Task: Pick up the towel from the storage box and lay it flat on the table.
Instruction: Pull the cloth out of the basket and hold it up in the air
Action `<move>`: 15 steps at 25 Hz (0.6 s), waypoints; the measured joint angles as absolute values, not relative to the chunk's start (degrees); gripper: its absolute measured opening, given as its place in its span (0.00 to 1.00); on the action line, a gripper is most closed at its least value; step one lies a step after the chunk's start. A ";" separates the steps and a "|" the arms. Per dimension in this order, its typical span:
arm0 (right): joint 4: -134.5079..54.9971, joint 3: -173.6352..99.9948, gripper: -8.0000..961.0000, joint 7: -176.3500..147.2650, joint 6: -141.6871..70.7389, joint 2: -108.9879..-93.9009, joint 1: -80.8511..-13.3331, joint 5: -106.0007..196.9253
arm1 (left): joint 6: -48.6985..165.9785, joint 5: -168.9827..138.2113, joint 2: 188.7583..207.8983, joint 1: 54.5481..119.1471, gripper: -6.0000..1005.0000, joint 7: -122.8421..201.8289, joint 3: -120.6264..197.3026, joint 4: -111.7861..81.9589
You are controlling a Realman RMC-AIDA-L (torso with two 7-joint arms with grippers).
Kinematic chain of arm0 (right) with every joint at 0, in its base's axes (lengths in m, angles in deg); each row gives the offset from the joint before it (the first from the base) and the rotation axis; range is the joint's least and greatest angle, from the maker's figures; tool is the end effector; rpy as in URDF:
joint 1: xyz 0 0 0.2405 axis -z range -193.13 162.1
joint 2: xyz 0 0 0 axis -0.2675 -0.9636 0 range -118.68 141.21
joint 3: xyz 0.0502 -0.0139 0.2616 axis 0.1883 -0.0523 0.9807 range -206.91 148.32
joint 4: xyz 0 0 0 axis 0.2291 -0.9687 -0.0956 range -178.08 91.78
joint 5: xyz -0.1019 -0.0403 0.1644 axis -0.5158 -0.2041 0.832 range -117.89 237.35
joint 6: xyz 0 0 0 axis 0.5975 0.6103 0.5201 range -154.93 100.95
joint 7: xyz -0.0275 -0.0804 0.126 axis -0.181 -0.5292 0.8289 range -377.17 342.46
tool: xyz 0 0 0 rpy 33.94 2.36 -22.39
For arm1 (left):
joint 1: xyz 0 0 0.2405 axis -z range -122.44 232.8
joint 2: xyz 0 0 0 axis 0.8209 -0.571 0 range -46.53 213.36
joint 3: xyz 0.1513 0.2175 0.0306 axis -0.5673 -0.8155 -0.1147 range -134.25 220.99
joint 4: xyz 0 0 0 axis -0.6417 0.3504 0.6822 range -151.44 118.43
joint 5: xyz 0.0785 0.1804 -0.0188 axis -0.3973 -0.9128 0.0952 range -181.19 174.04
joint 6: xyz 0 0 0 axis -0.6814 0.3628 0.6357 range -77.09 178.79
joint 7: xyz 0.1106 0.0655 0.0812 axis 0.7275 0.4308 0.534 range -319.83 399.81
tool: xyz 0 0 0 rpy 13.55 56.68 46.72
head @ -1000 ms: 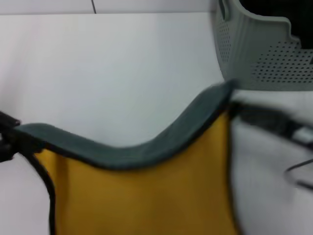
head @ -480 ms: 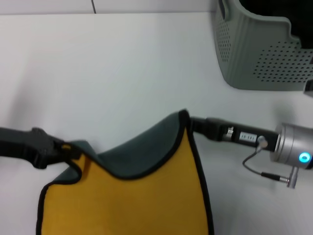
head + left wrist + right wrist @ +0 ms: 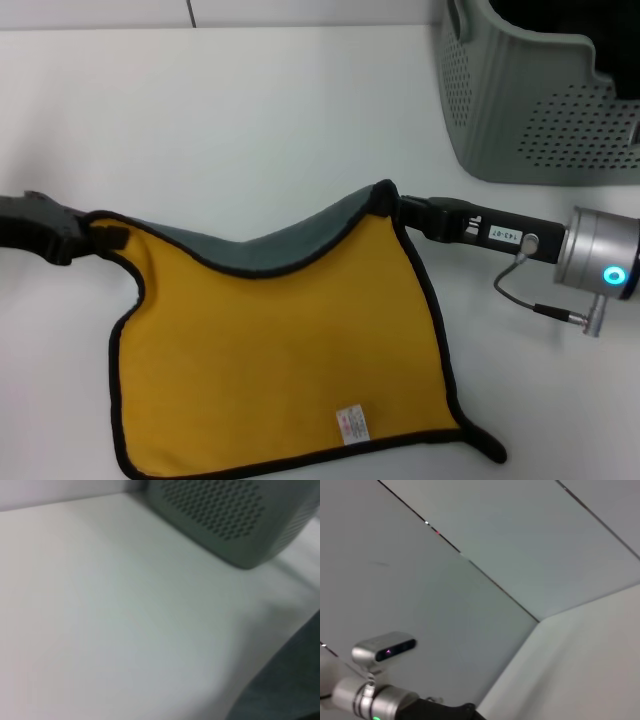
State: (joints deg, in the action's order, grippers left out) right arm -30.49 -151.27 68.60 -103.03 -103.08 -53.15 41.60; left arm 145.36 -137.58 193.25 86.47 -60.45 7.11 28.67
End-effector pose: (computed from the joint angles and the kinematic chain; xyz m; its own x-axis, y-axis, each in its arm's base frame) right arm 0.2073 0.3306 -0.0773 0.3533 -0.6832 -0.6391 -0.7003 -0.6461 0.3035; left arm -0.3111 0.3317 0.0631 0.7500 0.6276 0.2089 0.6606 -0.7265 -0.1892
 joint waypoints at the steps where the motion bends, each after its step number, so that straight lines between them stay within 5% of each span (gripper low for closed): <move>1: -30.49 -151.25 0.04 68.45 -101.71 -103.13 -53.45 41.61 | 144.49 -138.74 193.11 87.05 0.03 -60.82 7.12 28.72; 15: -31.82 -148.17 0.04 68.91 -95.82 -102.64 -54.22 41.80 | 141.81 -140.62 192.30 88.85 0.03 -61.95 7.24 29.72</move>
State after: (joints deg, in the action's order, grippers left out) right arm -31.82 -148.17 68.91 -95.82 -102.64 -54.22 41.80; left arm 141.81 -140.62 192.30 88.85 -61.95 7.24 29.72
